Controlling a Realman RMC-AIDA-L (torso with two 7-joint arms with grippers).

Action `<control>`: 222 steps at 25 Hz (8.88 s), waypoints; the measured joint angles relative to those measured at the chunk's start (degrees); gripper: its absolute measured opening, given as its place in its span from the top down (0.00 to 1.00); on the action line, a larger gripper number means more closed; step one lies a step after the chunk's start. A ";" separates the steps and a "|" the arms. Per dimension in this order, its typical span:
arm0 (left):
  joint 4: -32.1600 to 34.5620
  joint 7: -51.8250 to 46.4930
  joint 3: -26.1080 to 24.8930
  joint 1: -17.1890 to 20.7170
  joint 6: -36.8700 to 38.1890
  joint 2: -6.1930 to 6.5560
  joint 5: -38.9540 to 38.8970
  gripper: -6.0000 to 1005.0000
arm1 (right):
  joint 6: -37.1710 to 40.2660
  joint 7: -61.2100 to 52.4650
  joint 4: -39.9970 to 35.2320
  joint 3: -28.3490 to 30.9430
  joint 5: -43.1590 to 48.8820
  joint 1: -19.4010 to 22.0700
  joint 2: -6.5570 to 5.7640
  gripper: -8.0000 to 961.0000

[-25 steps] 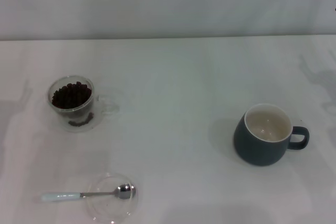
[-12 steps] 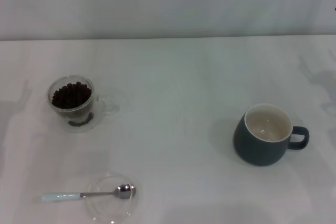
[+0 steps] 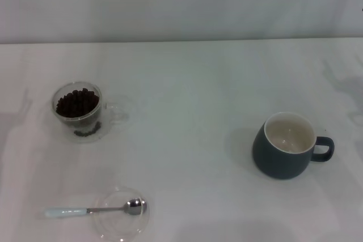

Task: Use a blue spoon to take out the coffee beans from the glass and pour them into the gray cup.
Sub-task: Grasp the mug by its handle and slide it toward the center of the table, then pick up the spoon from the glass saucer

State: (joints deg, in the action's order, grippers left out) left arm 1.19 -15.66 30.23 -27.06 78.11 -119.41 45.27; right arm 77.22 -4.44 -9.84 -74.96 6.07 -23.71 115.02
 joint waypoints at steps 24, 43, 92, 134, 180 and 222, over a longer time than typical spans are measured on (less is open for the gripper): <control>-0.26 -3.08 4.04 6.10 0.12 0.27 1.14 0.13 | 2.48 -33.68 -14.08 -1.19 23.78 18.91 -4.55 0.09; 3.84 -10.35 4.42 8.92 1.84 0.41 1.59 0.13 | 6.14 -40.63 -13.72 -0.26 43.55 22.09 -7.17 0.10; 3.02 -10.61 7.39 9.84 6.00 0.33 2.46 0.13 | -5.86 -22.19 -6.43 5.46 43.32 18.94 0.83 0.27; 3.22 -10.29 7.38 9.75 5.60 0.41 2.34 0.13 | -5.69 -21.34 -5.09 3.17 43.80 16.80 0.71 0.80; 3.55 -10.17 7.39 10.45 5.47 0.41 2.46 0.13 | -1.37 -21.10 -5.76 -9.64 43.32 14.03 0.79 0.81; 2.96 -10.40 7.68 14.00 9.53 0.17 2.38 0.13 | 9.16 -11.55 -3.83 11.89 43.15 19.27 0.29 0.34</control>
State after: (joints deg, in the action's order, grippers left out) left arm 4.15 -26.07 37.91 -13.06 87.64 -119.24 47.64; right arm 86.38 -15.99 -13.67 -63.07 49.22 -4.44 115.31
